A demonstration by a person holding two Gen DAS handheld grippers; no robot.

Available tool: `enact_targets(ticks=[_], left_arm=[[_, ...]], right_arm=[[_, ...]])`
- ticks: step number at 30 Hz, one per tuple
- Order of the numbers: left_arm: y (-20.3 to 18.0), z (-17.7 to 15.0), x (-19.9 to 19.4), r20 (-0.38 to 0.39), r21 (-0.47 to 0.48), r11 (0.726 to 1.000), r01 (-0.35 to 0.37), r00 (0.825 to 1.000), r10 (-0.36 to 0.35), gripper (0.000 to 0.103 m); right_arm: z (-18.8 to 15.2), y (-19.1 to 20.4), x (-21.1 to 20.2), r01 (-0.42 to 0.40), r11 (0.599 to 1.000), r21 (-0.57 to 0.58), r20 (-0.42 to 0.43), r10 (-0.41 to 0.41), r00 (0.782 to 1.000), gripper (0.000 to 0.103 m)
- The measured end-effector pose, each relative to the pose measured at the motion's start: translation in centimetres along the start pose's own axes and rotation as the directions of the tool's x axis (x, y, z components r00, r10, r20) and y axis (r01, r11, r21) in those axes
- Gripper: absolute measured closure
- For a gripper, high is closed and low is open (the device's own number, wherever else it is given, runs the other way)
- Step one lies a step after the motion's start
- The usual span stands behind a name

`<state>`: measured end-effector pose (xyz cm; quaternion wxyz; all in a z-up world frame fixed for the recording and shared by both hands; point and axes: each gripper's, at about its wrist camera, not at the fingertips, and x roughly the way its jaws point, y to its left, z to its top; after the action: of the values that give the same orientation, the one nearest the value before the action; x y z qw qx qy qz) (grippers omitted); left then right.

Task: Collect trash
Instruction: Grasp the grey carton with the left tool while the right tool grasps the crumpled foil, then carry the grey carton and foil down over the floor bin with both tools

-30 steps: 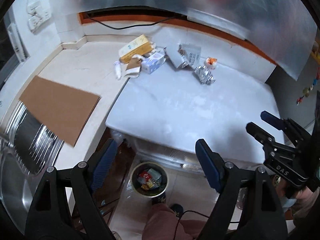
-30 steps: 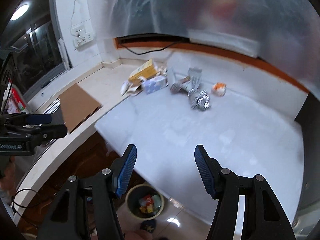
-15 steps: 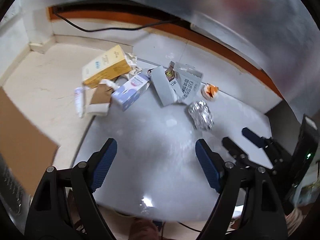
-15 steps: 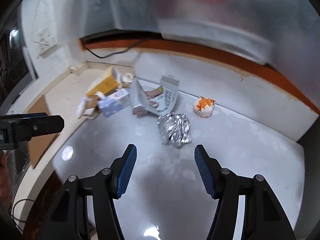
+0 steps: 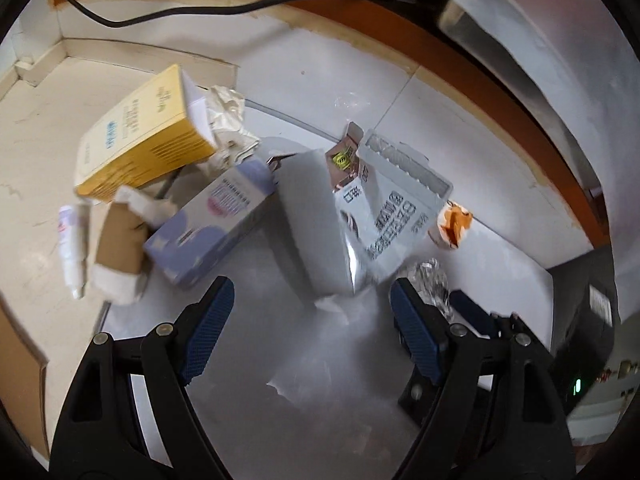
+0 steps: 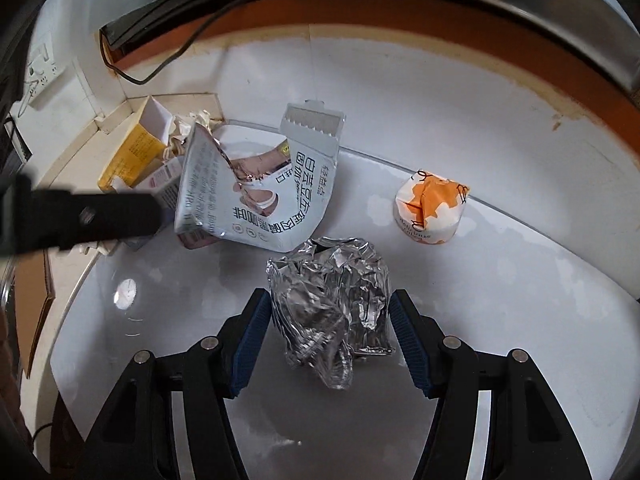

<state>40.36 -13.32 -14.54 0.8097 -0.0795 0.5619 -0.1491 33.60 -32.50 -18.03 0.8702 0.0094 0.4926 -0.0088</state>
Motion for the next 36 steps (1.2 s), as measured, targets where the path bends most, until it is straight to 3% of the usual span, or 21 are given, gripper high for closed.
enact_targets(ticks=[8, 10, 12, 16, 19, 26, 36], left_arm=[[-1.0, 1.6, 3.8, -0.032, -0.003, 1.0, -0.029, 0.999, 0.029, 0.025], [-1.3, 1.8, 4.6, -0.035, -0.003, 0.999, -0.035, 0.999, 0.034, 0.034], [-1.3, 1.9, 5.2, -0.047, -0.007, 1.0, -0.018, 0.999, 0.018, 0.056], [-1.4, 2.1, 5.3, -0.015, -0.02, 1.0, -0.008, 1.0, 0.007, 0.066], [-1.4, 2.0, 4.3, 0.023, -0.013, 1.0, -0.021, 1.0, 0.021, 0.07], [-0.7, 0.7, 1.5, 0.083, -0.023, 0.999, -0.035, 0.996, 0.036, 0.071], [0.8, -5.4, -7.4, 0.174, -0.03, 0.998, -0.061, 0.983, 0.065, 0.071]], right_arm=[[0.1, -0.4, 0.2, -0.037, 0.999, 0.01, -0.008, 0.037, 0.999, 0.039], [0.1, -0.4, 0.7, -0.04, 0.999, 0.009, -0.033, 0.041, 0.999, 0.038], [0.2, -0.2, 0.8, -0.038, 0.999, 0.004, -0.03, 0.038, 0.999, 0.038], [0.2, -0.4, 0.8, -0.047, 0.999, 0.025, -0.031, 0.048, 0.998, 0.039], [0.1, -0.6, 0.5, -0.059, 0.997, 0.05, -0.025, 0.06, 0.998, 0.04], [-0.8, -0.5, -2.6, -0.08, 0.994, 0.077, 0.026, 0.079, 0.997, 0.041], [-5.2, -0.1, -9.1, -0.14, 0.984, 0.111, 0.073, 0.132, 0.989, 0.041]])
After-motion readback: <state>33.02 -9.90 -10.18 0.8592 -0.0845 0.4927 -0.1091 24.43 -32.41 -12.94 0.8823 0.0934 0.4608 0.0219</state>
